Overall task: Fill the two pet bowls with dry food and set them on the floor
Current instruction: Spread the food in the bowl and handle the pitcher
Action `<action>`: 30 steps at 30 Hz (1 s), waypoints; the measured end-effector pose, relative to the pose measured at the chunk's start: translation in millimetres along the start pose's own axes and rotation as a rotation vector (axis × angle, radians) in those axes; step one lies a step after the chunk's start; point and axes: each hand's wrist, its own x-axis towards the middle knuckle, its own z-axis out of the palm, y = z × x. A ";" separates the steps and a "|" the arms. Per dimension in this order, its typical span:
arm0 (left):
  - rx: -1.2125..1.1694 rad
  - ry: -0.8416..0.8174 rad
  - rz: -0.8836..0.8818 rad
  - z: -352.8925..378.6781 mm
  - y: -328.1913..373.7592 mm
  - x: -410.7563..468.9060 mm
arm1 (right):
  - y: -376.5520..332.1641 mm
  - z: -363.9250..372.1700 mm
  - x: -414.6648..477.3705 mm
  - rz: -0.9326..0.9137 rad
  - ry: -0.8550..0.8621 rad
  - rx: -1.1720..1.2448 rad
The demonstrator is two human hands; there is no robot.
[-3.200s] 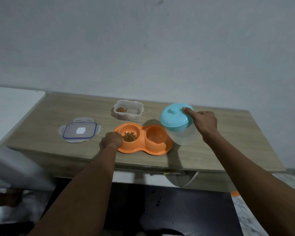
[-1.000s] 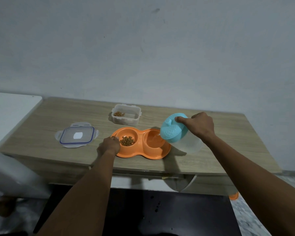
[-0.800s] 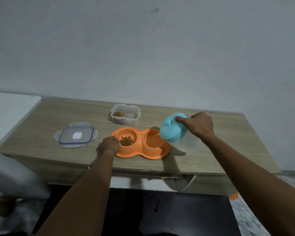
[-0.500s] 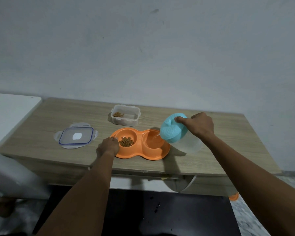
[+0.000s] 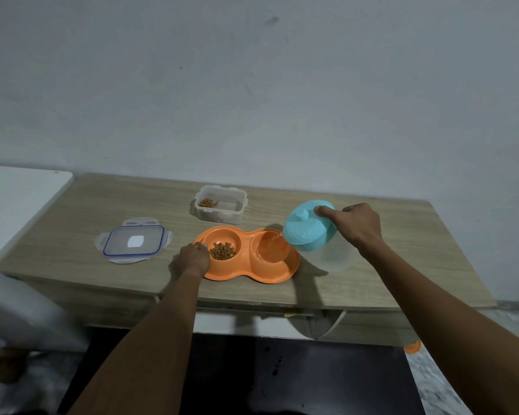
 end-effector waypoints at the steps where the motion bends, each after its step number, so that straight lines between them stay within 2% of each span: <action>1: 0.002 -0.001 0.000 -0.4 0.2 0.1 | 2.1 0.4 -0.7 0.021 0.008 0.044; 6: 0.016 0.032 0.040 0.0 -0.2 -1.3 | -3.1 5.8 2.2 0.130 0.081 0.291; 12: 0.007 0.056 0.091 -1.3 -1.3 -3.0 | -27.9 36.9 21.5 0.123 0.128 0.443; 22: -0.105 -0.046 0.146 -13.3 -8.1 6.8 | -47.8 111.7 62.2 0.236 0.038 0.633; 30: -0.150 -0.058 0.170 -15.7 -8.4 8.5 | -46.0 129.6 78.4 0.233 -0.030 0.628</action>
